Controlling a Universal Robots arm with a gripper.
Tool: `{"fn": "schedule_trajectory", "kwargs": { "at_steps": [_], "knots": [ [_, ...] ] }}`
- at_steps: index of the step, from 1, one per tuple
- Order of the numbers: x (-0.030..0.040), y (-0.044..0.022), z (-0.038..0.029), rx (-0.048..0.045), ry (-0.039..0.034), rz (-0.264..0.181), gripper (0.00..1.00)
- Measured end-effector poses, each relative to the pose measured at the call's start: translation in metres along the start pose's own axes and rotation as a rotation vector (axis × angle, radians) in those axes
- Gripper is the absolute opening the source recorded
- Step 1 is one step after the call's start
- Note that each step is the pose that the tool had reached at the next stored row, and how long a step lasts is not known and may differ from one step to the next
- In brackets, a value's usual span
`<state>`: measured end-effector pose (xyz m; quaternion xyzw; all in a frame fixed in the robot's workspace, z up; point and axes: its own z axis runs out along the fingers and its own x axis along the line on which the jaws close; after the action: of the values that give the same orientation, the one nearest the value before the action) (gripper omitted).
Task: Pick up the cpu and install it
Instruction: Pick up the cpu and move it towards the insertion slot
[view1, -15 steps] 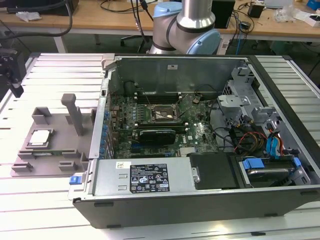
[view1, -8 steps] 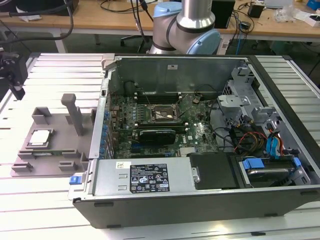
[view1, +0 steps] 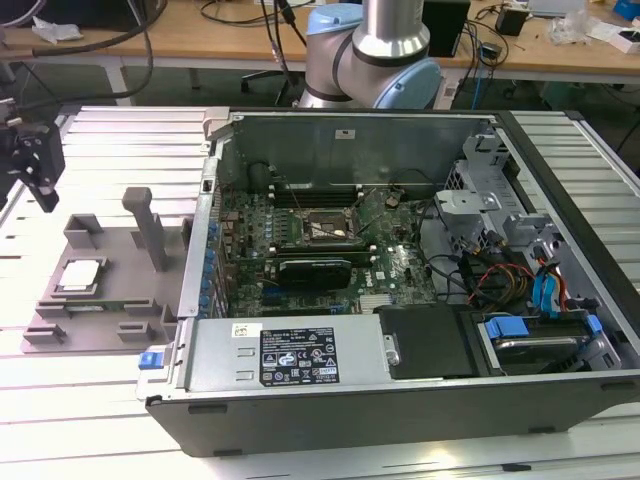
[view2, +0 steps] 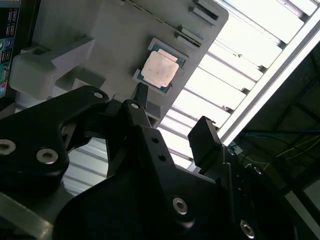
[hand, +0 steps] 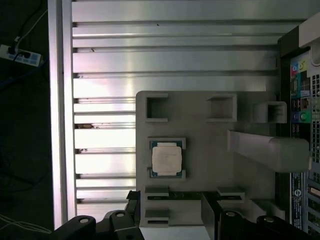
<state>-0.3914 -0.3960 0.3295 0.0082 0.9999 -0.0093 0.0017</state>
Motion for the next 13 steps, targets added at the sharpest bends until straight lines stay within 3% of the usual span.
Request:
{"fn": "schedule_trajectory", "kwargs": {
  "at_steps": [3, 13],
  "knots": [
    [-0.0018, 0.0004, 0.0059, 0.0010, 0.0000, -0.002, 0.60],
    [-0.0027, 0.0007, 0.0162, 0.0013, -0.0001, -0.006, 0.60]
  ]
}}
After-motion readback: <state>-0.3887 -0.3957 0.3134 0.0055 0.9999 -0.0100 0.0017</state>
